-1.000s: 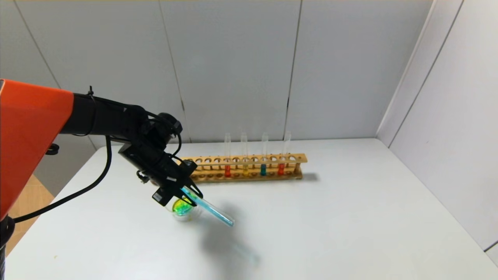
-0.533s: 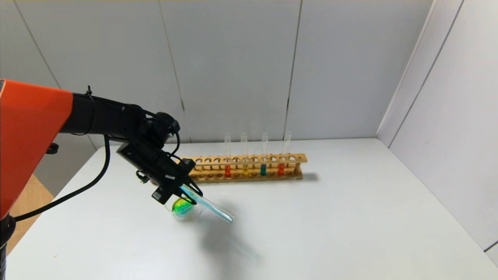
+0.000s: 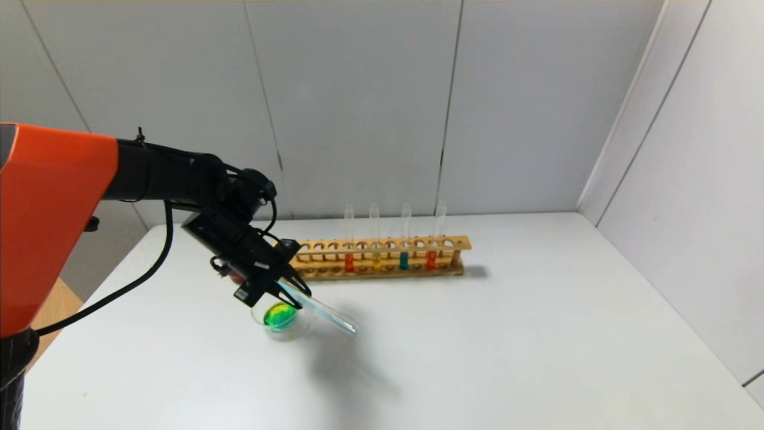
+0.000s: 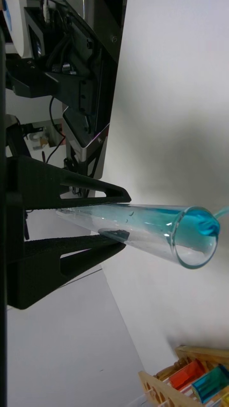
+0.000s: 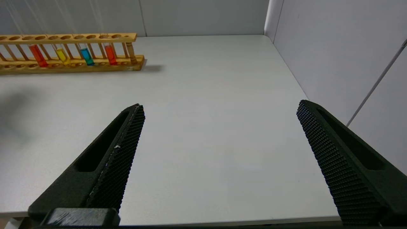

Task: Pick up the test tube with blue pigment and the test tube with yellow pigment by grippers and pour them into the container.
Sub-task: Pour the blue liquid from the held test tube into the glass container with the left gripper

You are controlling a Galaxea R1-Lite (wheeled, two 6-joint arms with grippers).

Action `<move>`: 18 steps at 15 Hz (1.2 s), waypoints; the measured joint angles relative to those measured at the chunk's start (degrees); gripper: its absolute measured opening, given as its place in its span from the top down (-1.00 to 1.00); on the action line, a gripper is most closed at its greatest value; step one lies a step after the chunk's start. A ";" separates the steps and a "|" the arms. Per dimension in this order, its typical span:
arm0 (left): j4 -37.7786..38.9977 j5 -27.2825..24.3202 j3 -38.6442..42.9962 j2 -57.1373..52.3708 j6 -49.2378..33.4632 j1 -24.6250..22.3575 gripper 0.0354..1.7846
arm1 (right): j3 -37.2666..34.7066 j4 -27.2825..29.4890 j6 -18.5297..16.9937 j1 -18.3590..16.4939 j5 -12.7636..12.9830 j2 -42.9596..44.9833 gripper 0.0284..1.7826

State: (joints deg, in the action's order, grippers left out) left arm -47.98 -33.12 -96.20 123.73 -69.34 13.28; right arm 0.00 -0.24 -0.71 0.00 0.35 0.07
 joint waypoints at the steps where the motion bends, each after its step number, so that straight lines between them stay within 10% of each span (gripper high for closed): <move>1: 0.00 -0.85 -0.06 0.09 0.16 -0.49 0.70 | 0.00 0.00 0.02 -0.02 -0.02 0.00 -0.96; 18: -4.33 -7.51 -3.74 1.27 1.73 -3.61 0.70 | 0.00 0.00 0.02 0.00 -0.02 0.00 -0.96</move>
State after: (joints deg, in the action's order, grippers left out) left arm -52.31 -40.63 -99.94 125.00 -67.61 9.67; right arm 0.00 -0.24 -0.68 0.00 0.33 0.07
